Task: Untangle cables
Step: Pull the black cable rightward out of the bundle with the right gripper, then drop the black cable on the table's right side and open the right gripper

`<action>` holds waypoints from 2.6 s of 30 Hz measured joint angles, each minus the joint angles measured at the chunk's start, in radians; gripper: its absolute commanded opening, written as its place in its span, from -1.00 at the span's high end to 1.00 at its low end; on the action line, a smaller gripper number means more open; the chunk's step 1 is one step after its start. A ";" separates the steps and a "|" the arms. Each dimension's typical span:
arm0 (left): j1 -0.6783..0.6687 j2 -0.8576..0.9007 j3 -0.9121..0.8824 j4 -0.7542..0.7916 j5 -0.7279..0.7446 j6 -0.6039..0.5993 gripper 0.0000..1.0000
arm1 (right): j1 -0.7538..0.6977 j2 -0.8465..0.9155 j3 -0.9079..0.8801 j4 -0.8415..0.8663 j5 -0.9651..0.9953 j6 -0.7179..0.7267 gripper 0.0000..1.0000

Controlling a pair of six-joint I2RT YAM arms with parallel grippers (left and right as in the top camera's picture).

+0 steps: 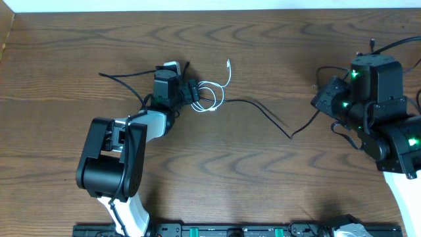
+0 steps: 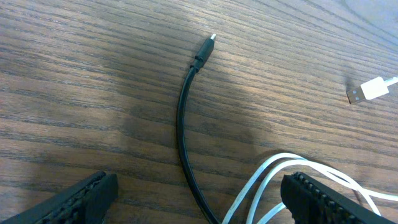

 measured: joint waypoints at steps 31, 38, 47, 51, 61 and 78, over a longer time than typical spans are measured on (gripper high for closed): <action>0.000 0.000 0.000 0.000 0.000 0.000 -0.79 | 0.000 0.132 0.296 -0.059 -0.029 -0.266 0.97; 0.000 0.000 0.000 0.000 0.000 0.000 -0.79 | 0.000 0.260 0.626 -0.247 0.011 -0.339 0.97; 0.000 0.000 0.000 0.000 0.000 0.000 -0.79 | 0.000 0.285 0.947 -0.414 0.121 -0.376 0.98; 0.000 0.000 0.000 0.000 0.000 0.000 -0.79 | 0.000 0.276 1.005 -0.445 0.161 -0.383 0.98; 0.000 0.000 0.000 0.000 0.000 0.000 -0.79 | 0.000 0.241 1.010 -0.460 0.252 -0.411 0.98; 0.000 0.000 0.000 0.000 0.000 0.000 -0.79 | 0.000 0.131 1.015 -0.569 0.421 -0.441 0.98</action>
